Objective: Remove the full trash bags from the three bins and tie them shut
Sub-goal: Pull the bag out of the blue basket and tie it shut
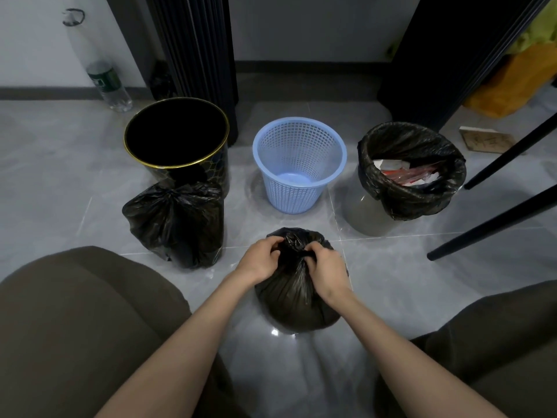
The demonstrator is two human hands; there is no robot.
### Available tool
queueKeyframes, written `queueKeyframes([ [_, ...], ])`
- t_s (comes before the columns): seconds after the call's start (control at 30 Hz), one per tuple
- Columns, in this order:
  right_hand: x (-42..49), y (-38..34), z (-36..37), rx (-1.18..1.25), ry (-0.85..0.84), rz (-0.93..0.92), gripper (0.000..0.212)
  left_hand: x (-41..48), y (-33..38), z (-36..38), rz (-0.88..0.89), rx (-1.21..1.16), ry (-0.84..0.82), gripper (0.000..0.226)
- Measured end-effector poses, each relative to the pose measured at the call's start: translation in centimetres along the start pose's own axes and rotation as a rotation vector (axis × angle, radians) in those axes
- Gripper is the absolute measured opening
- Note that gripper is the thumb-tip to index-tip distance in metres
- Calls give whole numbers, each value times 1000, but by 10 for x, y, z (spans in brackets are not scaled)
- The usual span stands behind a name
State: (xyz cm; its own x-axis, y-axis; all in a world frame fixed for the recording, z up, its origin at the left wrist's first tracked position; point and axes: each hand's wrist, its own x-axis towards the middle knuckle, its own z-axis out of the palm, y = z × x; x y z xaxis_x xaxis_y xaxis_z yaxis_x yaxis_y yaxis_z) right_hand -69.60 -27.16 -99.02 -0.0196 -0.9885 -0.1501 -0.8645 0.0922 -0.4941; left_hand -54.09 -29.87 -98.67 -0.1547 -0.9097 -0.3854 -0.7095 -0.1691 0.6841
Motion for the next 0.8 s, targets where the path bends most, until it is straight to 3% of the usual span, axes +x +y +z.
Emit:
queueKeyframes([
  [0.23,51,-22,2,114,39,94,24,26,-1,-25,-62,5,10,45],
  [0.57,115,-49,23,498,128,211,18,71,-16,-40,-277,-155,-66,55],
  [0.7,137,-62,28,557,91,141,17,84,-21,-47,-327,-296,47,58],
  [0.8,152,-72,33,560,-44,151,22,89,-24,-55,-383,-400,115,57],
])
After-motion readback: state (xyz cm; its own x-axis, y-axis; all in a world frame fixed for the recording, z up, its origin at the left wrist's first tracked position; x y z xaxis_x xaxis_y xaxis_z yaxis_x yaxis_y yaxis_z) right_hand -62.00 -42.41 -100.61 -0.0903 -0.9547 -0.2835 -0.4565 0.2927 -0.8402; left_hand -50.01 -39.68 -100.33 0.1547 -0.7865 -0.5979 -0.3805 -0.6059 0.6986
